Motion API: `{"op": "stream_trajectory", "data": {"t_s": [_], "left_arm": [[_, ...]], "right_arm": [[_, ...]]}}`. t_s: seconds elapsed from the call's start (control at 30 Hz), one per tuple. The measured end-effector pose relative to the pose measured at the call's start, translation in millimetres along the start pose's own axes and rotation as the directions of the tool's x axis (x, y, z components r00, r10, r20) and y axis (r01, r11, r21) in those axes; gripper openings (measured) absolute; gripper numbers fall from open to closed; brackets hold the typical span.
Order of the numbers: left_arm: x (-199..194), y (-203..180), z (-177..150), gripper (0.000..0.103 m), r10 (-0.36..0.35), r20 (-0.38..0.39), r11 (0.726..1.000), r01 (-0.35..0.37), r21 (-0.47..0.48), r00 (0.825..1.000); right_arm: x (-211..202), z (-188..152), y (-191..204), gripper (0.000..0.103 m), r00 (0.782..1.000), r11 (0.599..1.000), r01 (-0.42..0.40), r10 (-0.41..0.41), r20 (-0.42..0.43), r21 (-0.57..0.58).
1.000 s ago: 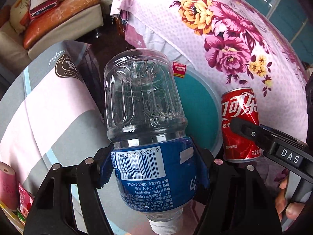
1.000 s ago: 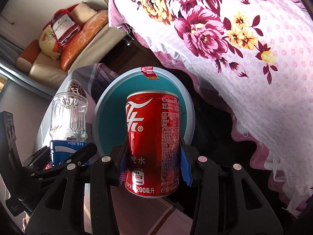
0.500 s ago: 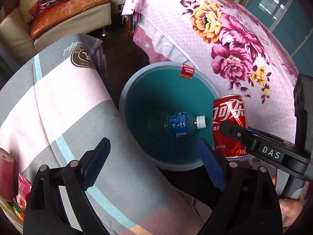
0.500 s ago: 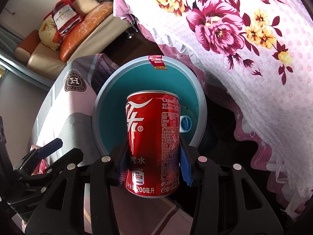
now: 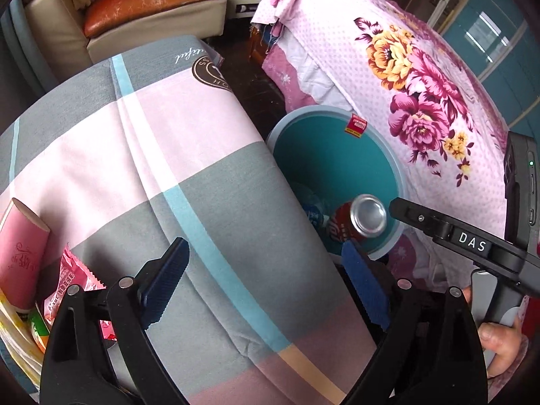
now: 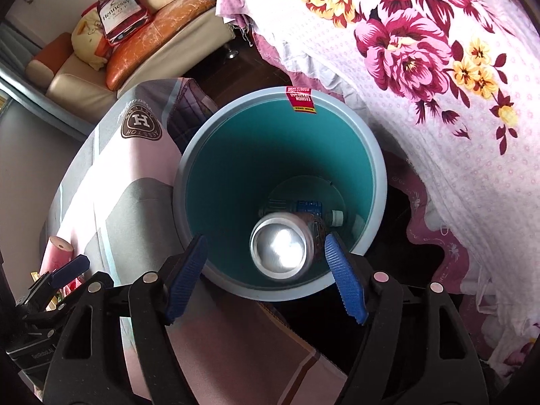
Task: Collect trash
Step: 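Open the right tool to drop the red can into the teal bin, then move both tools back to the table toward the milk carton and snack bag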
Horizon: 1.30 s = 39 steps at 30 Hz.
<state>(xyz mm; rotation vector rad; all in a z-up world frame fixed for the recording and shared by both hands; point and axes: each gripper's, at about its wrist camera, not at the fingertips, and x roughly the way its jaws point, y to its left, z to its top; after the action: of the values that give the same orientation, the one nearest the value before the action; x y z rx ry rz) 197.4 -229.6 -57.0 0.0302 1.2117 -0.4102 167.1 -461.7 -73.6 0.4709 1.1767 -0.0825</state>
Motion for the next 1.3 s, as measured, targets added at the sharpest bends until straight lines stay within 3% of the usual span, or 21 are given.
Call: {"op": "stream_trajectory", "data": {"t_s": [0.53,0.93,1.1,1.3], "left_arm": [[-65,62,-63,0.093,-0.017,0.067,0.995,0.023,-0.1,0.998],[-121,126,-124,0.093,0.027,0.134,0.983,-0.001,-0.185,0.991],[-136,163,-151,0.093,0.052,0.15,0.97,-0.014,-0.245,0.987],[-150,215,-180,0.093,0.08,0.163,0.934,-0.017,-0.357,0.983]], "right_arm": [[-25,-52,74,0.078,0.999,0.993,-0.003,-0.004,-0.053,-0.119],[-18,-121,158,0.079,0.983,0.961,-0.069,0.019,-0.185,-0.269],[-11,-149,197,0.079,0.971,0.934,-0.103,0.019,-0.239,-0.343],[-4,-171,229,0.079,0.956,0.908,-0.141,0.02,-0.294,-0.395]]}}
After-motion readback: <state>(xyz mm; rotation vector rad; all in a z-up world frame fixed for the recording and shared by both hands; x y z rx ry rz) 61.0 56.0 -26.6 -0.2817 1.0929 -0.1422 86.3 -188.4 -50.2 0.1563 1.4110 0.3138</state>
